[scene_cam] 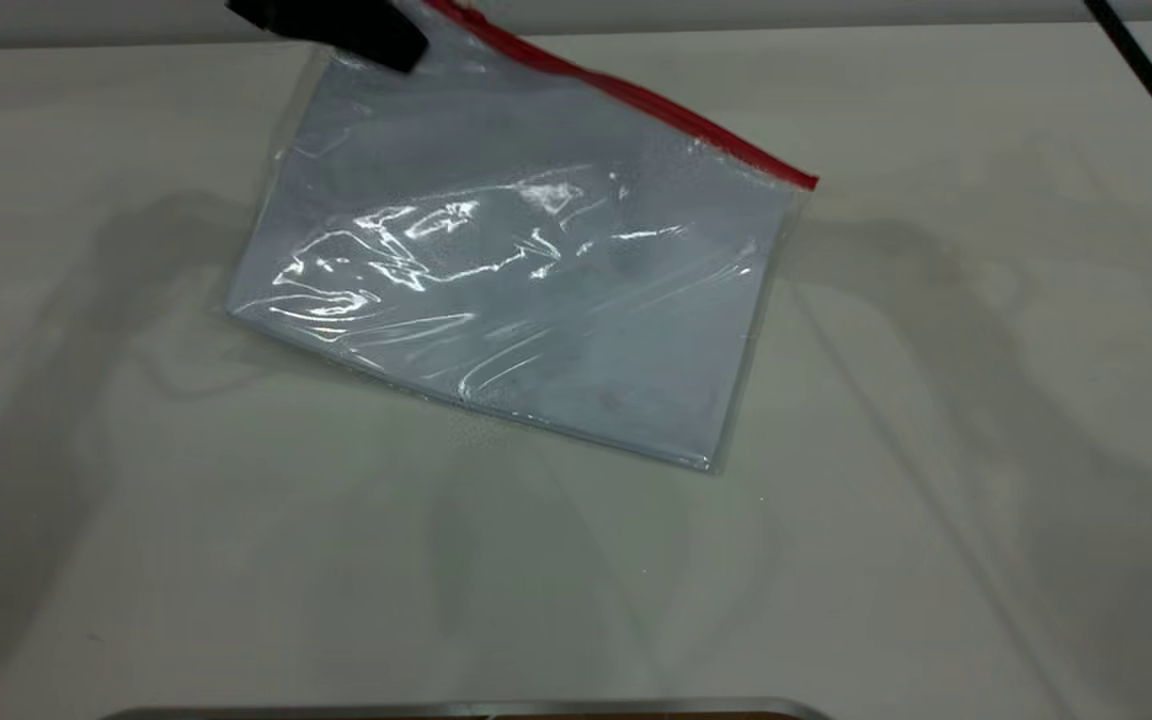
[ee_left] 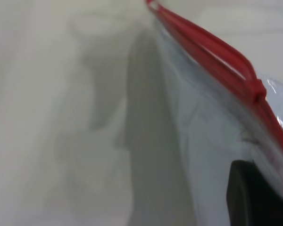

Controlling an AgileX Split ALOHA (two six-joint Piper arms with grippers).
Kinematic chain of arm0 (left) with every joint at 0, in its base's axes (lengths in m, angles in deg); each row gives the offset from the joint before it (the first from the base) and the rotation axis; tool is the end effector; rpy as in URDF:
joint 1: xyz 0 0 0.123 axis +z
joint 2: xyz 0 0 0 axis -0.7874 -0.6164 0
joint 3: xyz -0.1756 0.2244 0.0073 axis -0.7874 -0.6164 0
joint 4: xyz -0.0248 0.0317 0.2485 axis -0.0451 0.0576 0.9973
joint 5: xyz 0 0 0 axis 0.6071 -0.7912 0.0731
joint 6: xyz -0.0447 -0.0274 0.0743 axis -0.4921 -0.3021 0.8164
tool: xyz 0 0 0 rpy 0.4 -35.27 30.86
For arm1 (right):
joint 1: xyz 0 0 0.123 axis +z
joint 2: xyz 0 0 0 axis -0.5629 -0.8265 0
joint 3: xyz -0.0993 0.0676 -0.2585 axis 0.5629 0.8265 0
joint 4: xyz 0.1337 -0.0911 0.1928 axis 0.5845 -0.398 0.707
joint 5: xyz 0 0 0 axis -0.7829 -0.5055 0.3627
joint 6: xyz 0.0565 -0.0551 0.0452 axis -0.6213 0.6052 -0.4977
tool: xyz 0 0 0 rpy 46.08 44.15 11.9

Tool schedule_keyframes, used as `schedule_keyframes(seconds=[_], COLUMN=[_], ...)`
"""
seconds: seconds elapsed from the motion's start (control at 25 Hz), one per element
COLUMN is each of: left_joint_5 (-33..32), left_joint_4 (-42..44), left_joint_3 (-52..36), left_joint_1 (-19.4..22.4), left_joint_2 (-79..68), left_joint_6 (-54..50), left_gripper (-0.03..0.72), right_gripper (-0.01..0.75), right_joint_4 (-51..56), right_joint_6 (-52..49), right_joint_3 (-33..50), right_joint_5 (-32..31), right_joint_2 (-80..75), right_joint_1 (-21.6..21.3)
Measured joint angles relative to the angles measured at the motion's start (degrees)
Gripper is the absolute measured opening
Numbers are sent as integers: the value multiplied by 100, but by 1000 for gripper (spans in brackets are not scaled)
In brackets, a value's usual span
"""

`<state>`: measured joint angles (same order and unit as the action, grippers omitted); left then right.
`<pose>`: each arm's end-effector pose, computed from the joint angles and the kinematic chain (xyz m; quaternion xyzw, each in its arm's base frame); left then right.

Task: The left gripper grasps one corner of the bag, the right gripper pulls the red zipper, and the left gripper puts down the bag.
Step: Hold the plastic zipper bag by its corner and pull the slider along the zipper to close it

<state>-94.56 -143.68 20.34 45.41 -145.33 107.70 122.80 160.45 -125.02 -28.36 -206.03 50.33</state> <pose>0.4708 -0.1179 0.1066 0.5736 0.7191 -0.2711 0.2834 0.4529 0.1979 0.1372 -0.3362 0.7639 0.3761 0.4025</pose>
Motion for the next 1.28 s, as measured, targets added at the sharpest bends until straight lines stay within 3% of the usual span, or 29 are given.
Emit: schedule_keyframes(seconds=[0.32,0.88,1.28], left_joint_5=[347,763,693], left_joint_4=[120,180,187], left_joint_3=[0,0,0], left_joint_1=[-427,-493,-493], left_joint_2=[0,121,192], left_joint_6=[6,-77,-137], left_gripper=[53,53,53], right_gripper=[481,490,490], right_joint_4=[-284,-1176,104], right_joint_6=[7,-86,712], right_joint_3=[-4,-4,-13], right_joint_5=[-56,-614,-480], right_joint_2=[-20,-67,-638], right_joint_1=[0,-5,-5])
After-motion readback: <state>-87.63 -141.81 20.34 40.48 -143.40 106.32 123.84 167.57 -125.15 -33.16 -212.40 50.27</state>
